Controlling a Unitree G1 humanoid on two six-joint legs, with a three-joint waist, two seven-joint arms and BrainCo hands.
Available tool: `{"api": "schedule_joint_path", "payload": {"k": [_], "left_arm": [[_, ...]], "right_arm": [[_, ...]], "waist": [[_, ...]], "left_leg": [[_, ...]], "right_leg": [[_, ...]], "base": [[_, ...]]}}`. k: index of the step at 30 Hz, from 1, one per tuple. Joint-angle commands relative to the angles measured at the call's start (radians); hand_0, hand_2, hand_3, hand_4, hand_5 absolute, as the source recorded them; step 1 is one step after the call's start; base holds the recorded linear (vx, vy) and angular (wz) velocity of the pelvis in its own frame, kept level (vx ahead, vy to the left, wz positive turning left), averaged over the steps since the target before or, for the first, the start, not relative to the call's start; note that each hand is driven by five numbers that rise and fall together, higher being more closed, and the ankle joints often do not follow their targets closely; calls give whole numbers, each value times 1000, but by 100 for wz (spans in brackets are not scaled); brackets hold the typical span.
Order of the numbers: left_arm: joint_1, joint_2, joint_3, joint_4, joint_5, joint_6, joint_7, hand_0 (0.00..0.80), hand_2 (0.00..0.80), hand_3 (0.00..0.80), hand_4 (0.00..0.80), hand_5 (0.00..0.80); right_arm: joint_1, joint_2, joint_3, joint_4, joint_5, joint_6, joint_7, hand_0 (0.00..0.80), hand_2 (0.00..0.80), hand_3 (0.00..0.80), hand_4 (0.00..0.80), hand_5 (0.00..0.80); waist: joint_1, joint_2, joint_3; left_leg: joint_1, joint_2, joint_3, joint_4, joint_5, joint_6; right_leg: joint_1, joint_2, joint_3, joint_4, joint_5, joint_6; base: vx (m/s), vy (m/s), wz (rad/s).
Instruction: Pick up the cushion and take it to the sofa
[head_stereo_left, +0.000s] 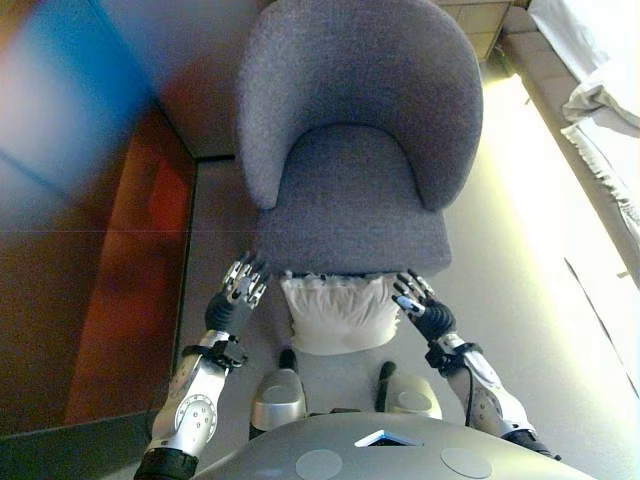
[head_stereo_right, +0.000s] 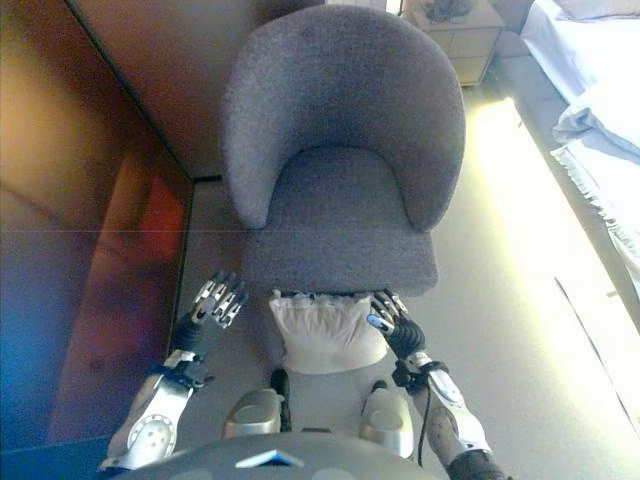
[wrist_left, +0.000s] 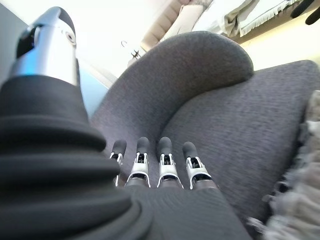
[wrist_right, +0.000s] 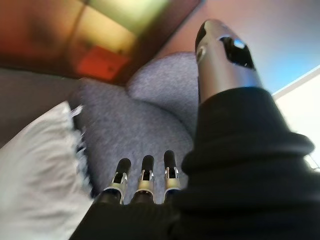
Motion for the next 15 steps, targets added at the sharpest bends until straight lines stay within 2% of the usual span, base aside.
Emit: {"api": "schedule_joint_path", "payload": {"k": [1,2,5,7,8,11,12,13,15], "left_arm": [[-21,43,14,-76,-20,-36,4,0,0,0,0,0],[-27,45,12,-73,-20,-32,9,0,0,0,0,0],[-56,47,-8,-63,20,-20,19,0,0,0,0,0],[-50,47,-12,-58,50,-15,24,0,0,0,0,0],[-42,49,-11,-59,53,-16,30,0,0,0,0,0],[-31,53,-6,-65,32,-22,44,0,0,0,0,0],[-34,61,-6,-62,30,-44,53,0,0,0,0,0],[-43,66,-11,-57,30,-58,56,0,0,0,0,0],[-62,62,-15,-23,49,-80,79,0,0,0,0,0]], "right_arm": [[-31,26,-2,-92,14,-68,-2,0,0,0,0,0],[-33,32,-1,-92,12,-74,-8,0,0,0,0,0],[-36,61,0,-87,12,-97,-23,0,0,0,0,0],[-21,70,-2,-90,-4,-87,-28,0,0,0,0,0],[-9,67,2,-99,-15,-71,-30,0,0,0,0,0],[0,56,9,-109,-21,-56,-13,0,0,0,0,0],[-9,47,11,-101,-9,-59,4,0,0,0,0,0],[-26,44,13,-92,2,-62,9,0,0,0,0,0],[-60,39,15,-80,1,-41,-5,0,0,0,0,0]], "waist": [[-14,-32,-30],[-13,-34,-32],[-18,-27,-31],[-25,-16,-20],[-31,-12,-15],[-41,-12,-5],[-46,-21,4],[-55,-42,11],[-59,-55,13]], "left_leg": [[-103,-40,-55,66,-48,48],[-103,-54,-60,77,-56,59],[-81,-93,-58,91,-93,112],[-43,-112,-49,85,-109,124],[-21,-114,-46,76,-113,122],[5,-103,-37,53,-111,105],[13,-97,-37,47,-117,94],[20,-101,-35,50,-133,86],[26,-85,-41,53,-138,74]], "right_leg": [[150,-61,13,19,15,29],[141,-77,20,45,43,29],[54,-149,38,289,178,23],[-29,-173,45,433,205,17],[-59,-169,39,442,200,10],[-91,-128,26,322,186,8],[-101,-102,25,233,175,13],[-111,-71,28,80,175,27],[-85,-37,48,-15,157,40]], "base": [[153,162,2],[122,186,0],[108,259,-8],[131,259,-18],[123,136,-21],[94,-41,-13],[79,-235,-11],[89,-260,-17],[73,-229,-17]]}}
